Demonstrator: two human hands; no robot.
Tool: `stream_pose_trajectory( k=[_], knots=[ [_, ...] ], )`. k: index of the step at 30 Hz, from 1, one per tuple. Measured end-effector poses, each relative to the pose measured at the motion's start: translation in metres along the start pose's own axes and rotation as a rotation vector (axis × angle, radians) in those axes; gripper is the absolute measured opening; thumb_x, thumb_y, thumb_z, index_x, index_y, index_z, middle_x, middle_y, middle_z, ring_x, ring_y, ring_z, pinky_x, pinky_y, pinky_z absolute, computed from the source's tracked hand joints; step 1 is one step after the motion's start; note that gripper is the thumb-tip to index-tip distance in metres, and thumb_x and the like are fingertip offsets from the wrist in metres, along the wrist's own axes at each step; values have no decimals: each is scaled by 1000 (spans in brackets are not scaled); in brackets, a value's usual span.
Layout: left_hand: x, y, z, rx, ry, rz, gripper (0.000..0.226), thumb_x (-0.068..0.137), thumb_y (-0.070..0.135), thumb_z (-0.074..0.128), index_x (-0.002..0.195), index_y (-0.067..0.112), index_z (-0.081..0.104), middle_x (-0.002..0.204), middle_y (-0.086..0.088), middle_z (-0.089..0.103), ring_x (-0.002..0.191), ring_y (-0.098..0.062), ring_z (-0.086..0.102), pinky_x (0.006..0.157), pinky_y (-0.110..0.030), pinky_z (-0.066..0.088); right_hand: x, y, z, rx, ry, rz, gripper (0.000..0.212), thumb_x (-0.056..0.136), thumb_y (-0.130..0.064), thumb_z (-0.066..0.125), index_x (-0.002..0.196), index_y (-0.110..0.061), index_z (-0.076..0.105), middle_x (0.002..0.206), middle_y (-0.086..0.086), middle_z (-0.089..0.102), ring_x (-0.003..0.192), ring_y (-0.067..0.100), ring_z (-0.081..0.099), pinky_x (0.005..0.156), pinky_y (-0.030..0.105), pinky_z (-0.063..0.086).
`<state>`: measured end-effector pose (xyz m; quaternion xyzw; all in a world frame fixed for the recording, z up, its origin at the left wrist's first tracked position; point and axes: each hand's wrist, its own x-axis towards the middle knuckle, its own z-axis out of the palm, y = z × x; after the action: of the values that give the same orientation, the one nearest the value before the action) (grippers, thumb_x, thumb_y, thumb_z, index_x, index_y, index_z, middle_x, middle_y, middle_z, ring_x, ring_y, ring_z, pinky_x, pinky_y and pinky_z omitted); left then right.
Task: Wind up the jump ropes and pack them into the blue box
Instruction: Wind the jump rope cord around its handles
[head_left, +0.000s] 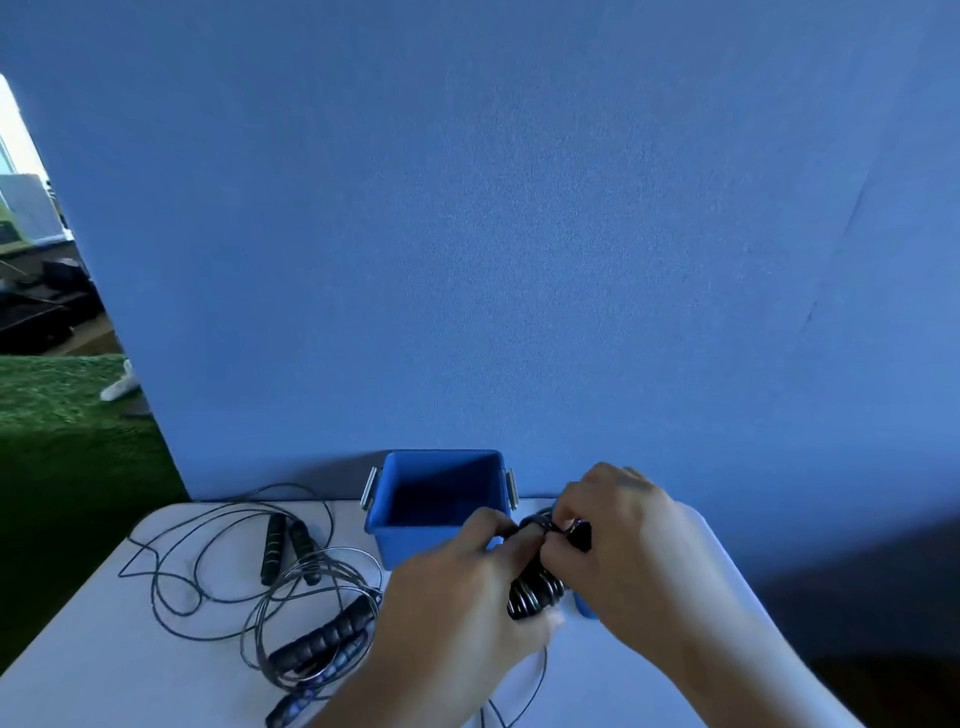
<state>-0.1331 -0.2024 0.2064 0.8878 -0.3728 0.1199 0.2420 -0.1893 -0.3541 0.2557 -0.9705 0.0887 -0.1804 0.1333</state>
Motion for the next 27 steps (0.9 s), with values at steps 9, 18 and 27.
stream_pose_trajectory(
  k=[9,18,27],
  knots=[
    [1,-5,7,-25,23,-32,54,57,60,65,109,50,62,97,24,63,63,-2,65,41,-21,45,0,4,14,341,72,149,19,71,-21,69,83,-30,56,75,-16,66,61,10,54,59,32,50],
    [-2,-10,6,-68,-13,-44,54,63,53,66,116,52,54,110,26,56,65,-2,63,48,-17,43,6,14,18,545,30,159,22,81,-11,68,82,-32,64,75,-20,70,65,3,62,58,14,46],
    [-1,-12,1,-25,-64,4,53,74,52,61,122,58,41,122,27,43,92,3,56,60,-4,22,-1,23,19,448,103,-42,30,80,-4,71,86,-33,73,79,-19,61,59,7,51,55,10,37]
  ],
)
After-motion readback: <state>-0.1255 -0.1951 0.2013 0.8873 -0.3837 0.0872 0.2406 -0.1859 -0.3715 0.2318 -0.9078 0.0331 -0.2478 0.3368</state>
